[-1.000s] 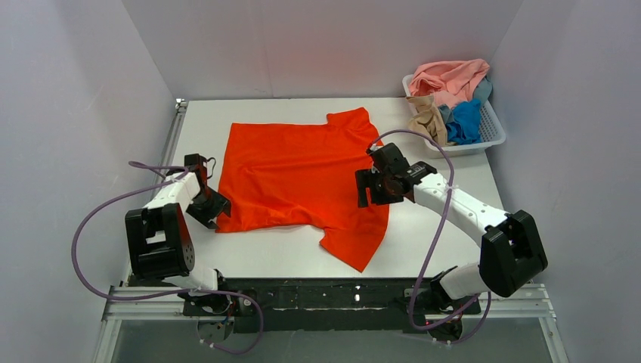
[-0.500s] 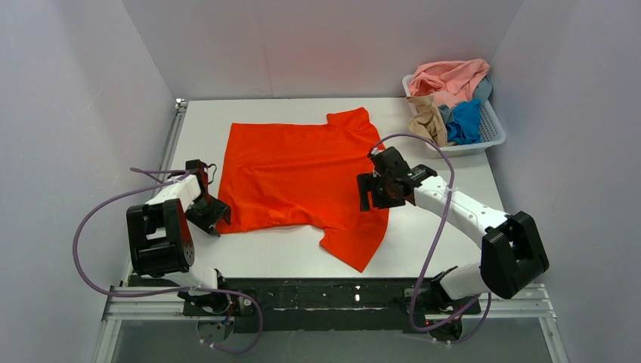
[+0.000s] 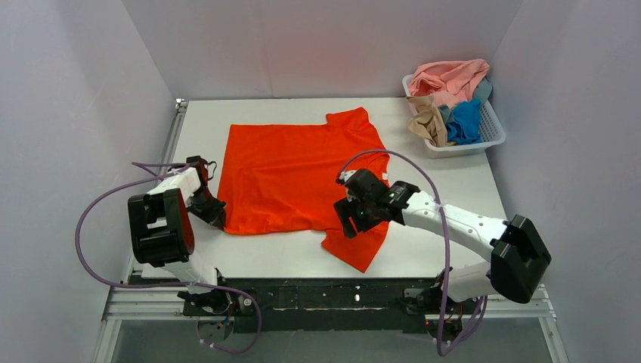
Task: Fold and stack the t-shirts
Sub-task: Grab the side of the flattened tshirt closest away from the robot with both arms
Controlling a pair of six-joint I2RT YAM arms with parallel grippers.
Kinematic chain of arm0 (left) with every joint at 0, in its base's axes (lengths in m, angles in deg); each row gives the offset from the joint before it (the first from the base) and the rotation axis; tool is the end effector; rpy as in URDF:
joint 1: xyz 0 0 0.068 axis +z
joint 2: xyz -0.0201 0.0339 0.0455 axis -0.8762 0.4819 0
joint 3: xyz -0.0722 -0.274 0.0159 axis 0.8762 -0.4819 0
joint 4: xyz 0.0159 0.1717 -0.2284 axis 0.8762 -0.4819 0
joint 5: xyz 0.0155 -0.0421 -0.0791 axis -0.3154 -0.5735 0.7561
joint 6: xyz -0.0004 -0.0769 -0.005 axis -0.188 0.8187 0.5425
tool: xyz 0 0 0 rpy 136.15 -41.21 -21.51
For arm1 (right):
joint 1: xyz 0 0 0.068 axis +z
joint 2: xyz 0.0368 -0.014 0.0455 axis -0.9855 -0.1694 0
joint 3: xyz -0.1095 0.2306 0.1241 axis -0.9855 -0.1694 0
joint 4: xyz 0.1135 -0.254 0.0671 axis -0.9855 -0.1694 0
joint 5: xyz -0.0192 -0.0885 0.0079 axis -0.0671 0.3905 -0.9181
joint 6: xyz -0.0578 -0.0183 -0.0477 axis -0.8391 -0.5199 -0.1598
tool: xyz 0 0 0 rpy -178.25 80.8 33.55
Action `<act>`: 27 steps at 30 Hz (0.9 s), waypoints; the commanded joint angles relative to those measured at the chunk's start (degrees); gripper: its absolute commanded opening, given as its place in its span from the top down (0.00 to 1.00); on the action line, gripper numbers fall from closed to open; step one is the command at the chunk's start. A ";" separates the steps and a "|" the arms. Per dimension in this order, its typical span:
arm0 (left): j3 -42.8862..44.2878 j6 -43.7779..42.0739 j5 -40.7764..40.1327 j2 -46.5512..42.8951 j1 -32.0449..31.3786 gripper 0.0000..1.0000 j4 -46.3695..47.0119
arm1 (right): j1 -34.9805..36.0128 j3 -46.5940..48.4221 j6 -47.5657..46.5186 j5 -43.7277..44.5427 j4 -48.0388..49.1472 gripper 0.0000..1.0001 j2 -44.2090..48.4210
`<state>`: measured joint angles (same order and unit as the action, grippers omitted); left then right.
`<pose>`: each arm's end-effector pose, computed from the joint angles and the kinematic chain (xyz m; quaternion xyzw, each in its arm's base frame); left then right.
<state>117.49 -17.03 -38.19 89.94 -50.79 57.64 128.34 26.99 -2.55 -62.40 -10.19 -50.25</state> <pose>0.3568 0.0704 0.1464 -0.4673 0.8275 -0.0646 0.3045 0.2095 0.2269 0.2204 -0.2336 0.9289 0.1305 0.2560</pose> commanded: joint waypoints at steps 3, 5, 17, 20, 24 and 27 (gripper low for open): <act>1.43 -1.08 -3.30 1.14 0.32 1.00 -8.04 | 11.70 1.69 0.19 -1.24 -5.79 0.29 -5.34; 1.31 -0.86 -2.93 0.95 0.26 1.00 -7.89 | 12.42 0.52 1.34 -2.55 -5.33 0.31 -6.59; 2.89 -1.94 -3.07 1.69 1.00 1.00 -8.82 | 12.99 -5.85 5.10 -3.03 -3.63 0.43 -15.21; 3.46 -2.02 -3.57 1.65 1.07 1.00 -9.75 | 12.99 -6.50 6.85 -2.25 -3.92 0.56 -14.95; 2.90 -0.50 -4.27 -0.23 1.19 1.00 -11.78 | 12.99 -6.92 8.98 -1.50 -7.60 0.79 -12.44; 1.05 2.31 -2.16 -2.14 1.18 1.00 -14.02 | 13.05 -8.08 9.77 -5.86 -9.79 0.93 -8.42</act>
<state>120.11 -17.55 -40.60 90.83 -50.05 54.38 141.02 21.70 4.49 -64.13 -15.18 -62.07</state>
